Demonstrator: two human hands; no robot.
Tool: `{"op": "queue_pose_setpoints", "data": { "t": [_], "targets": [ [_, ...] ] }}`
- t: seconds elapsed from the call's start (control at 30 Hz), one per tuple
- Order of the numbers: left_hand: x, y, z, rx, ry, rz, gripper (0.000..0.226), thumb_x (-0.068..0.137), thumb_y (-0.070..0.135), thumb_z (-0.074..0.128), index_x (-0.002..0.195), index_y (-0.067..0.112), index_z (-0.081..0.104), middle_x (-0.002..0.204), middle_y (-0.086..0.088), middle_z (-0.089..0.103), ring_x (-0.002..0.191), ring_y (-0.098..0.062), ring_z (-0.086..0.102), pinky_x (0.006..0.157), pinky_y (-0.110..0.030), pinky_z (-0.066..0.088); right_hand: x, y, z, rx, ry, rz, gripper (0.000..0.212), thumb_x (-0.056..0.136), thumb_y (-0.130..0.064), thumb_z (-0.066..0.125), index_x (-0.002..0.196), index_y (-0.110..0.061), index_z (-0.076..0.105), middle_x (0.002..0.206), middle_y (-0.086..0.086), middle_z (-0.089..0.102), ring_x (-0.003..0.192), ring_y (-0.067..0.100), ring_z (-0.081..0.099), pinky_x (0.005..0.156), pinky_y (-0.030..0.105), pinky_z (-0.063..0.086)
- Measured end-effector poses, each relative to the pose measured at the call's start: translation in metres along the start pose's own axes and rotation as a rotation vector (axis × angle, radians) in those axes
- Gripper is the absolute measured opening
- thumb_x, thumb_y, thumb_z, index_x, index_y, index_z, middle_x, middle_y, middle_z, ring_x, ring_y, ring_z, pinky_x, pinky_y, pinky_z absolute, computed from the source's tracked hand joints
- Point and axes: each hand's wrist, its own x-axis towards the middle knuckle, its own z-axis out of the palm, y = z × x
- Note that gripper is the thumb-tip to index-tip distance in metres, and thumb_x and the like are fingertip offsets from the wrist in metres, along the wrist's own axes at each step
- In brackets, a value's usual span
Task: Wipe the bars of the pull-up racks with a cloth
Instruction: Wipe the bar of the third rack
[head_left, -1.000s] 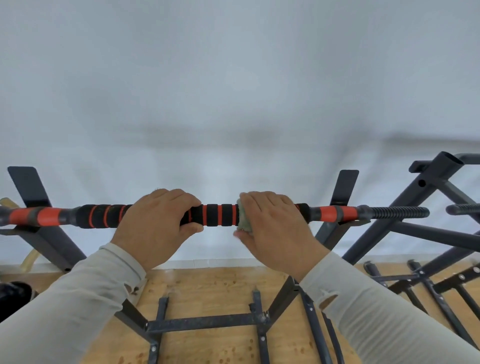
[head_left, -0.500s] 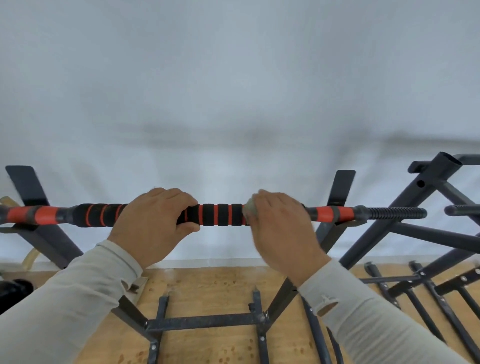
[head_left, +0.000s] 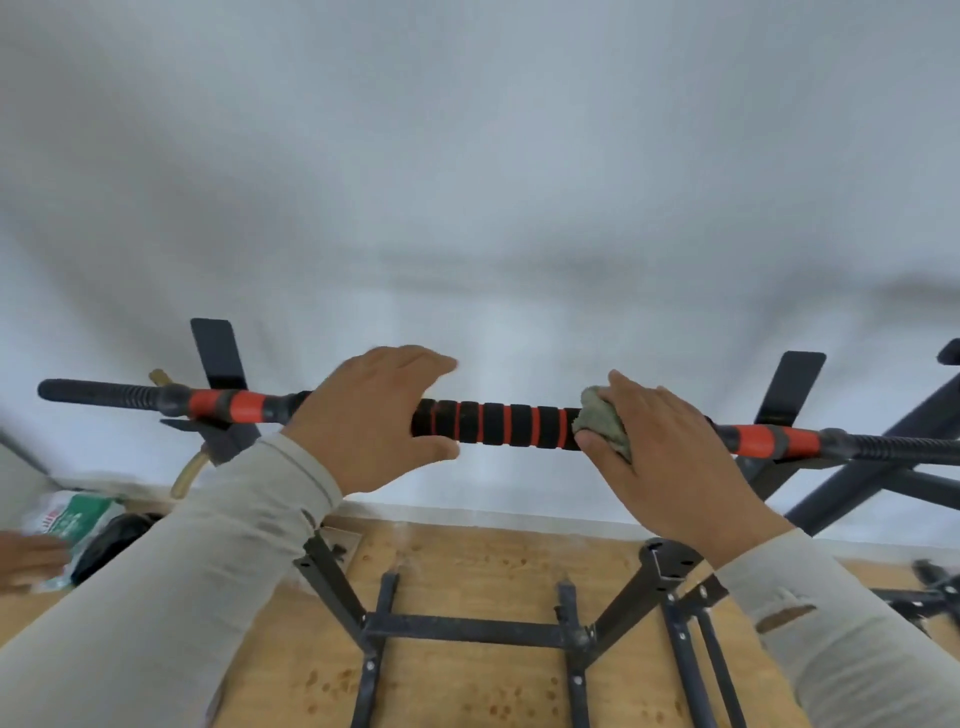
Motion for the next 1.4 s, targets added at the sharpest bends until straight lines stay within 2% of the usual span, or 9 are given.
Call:
{"op": "queue_pose_setpoints", "data": {
  "t": [0.07, 0.23, 0.43, 0.6, 0.8, 1.0, 1.17, 1.27, 1.4],
  "targets": [
    [-0.011, -0.028, -0.010, 0.025, -0.066, -0.111, 0.080, 0.084, 0.064, 0.065, 0.150, 0.033, 0.035, 0.151, 0.012, 0.041, 0.138, -0.016, 0.040, 0.115, -0.035, 0.031, -0.003, -0.003, -0.002, -0.021, 0.019, 0.016, 0.040, 0.100, -0.054, 0.047, 0.131, -0.030, 0.054, 0.148, 0.007, 0.052, 0.125, 0.029, 0.054, 0.107, 0.046, 0.042],
    [-0.023, -0.059, -0.013, 0.039, -0.093, -0.157, 0.029, 0.089, 0.046, 0.066, 0.116, 0.038, 0.059, 0.104, 0.016, 0.057, 0.101, -0.013, 0.058, 0.087, -0.035, 0.050, -0.006, -0.013, -0.001, -0.096, 0.080, 0.042, 0.048, 0.101, -0.048, 0.042, 0.140, -0.024, 0.057, 0.125, 0.001, 0.065, 0.107, 0.024, 0.062, 0.095, 0.044, 0.053],
    [-0.018, -0.064, -0.010, 0.051, -0.068, -0.122, 0.021, 0.091, 0.046, 0.064, 0.110, 0.037, 0.062, 0.097, 0.014, 0.059, 0.092, -0.012, 0.058, 0.081, -0.036, 0.052, 0.010, -0.051, 0.021, -0.137, 0.126, 0.129, 0.048, 0.105, -0.045, 0.020, 0.127, -0.025, 0.058, 0.119, -0.006, 0.069, 0.099, 0.015, 0.064, 0.098, 0.038, 0.052],
    [-0.020, -0.068, -0.006, 0.015, -0.025, -0.104, 0.018, 0.092, 0.046, 0.062, 0.109, 0.039, 0.062, 0.098, 0.013, 0.060, 0.093, -0.014, 0.057, 0.079, -0.037, 0.052, 0.032, -0.112, 0.052, -0.026, 0.195, 0.051, 0.043, 0.107, -0.031, 0.037, 0.136, -0.010, 0.060, 0.140, 0.011, 0.063, 0.129, 0.025, 0.060, 0.117, 0.044, 0.038],
    [-0.019, -0.076, 0.001, 0.002, 0.032, -0.070, 0.016, 0.092, 0.046, 0.061, 0.107, 0.039, 0.062, 0.097, 0.012, 0.061, 0.091, -0.016, 0.058, 0.073, -0.036, 0.051, 0.014, -0.073, 0.021, -0.112, 0.042, -0.021, 0.047, 0.102, -0.025, 0.054, 0.149, -0.024, 0.046, 0.154, 0.008, 0.049, 0.133, 0.029, 0.052, 0.116, 0.046, 0.037],
    [-0.021, -0.080, 0.005, -0.011, 0.050, -0.024, 0.013, 0.092, 0.047, 0.059, 0.103, 0.040, 0.060, 0.090, 0.015, 0.056, 0.087, -0.015, 0.054, 0.069, -0.034, 0.046, 0.007, -0.064, 0.000, 0.158, 0.068, 0.149, 0.041, 0.098, -0.017, 0.059, 0.137, -0.031, 0.061, 0.114, -0.006, 0.059, 0.103, 0.014, 0.054, 0.092, 0.031, 0.048],
    [-0.021, -0.079, 0.004, -0.030, 0.033, -0.028, 0.012, 0.092, 0.047, 0.060, 0.103, 0.043, 0.059, 0.091, 0.015, 0.056, 0.086, -0.017, 0.056, 0.074, -0.039, 0.051, 0.015, -0.066, -0.009, 0.518, 0.235, 0.368, 0.033, 0.096, -0.010, 0.060, 0.123, -0.028, 0.055, 0.112, -0.011, 0.058, 0.093, -0.004, 0.059, 0.068, 0.002, 0.044],
    [-0.021, -0.076, 0.003, -0.008, 0.042, -0.044, 0.014, 0.092, 0.046, 0.061, 0.105, 0.041, 0.061, 0.093, 0.013, 0.058, 0.086, -0.017, 0.057, 0.073, -0.038, 0.051, 0.016, -0.062, -0.017, 0.565, 0.327, 0.433, 0.030, 0.094, -0.007, 0.057, 0.114, -0.027, 0.049, 0.102, -0.013, 0.057, 0.081, 0.005, 0.059, 0.059, 0.010, 0.046],
    [-0.019, -0.076, 0.003, 0.014, 0.045, -0.043, 0.017, 0.092, 0.047, 0.061, 0.108, 0.041, 0.061, 0.093, 0.014, 0.058, 0.086, -0.013, 0.056, 0.068, -0.033, 0.045, 0.016, -0.055, -0.020, 0.294, 0.207, 0.302, 0.028, 0.091, -0.008, 0.059, 0.115, -0.023, 0.060, 0.100, -0.015, 0.056, 0.089, 0.009, 0.057, 0.077, 0.023, 0.048]
  ]
}}
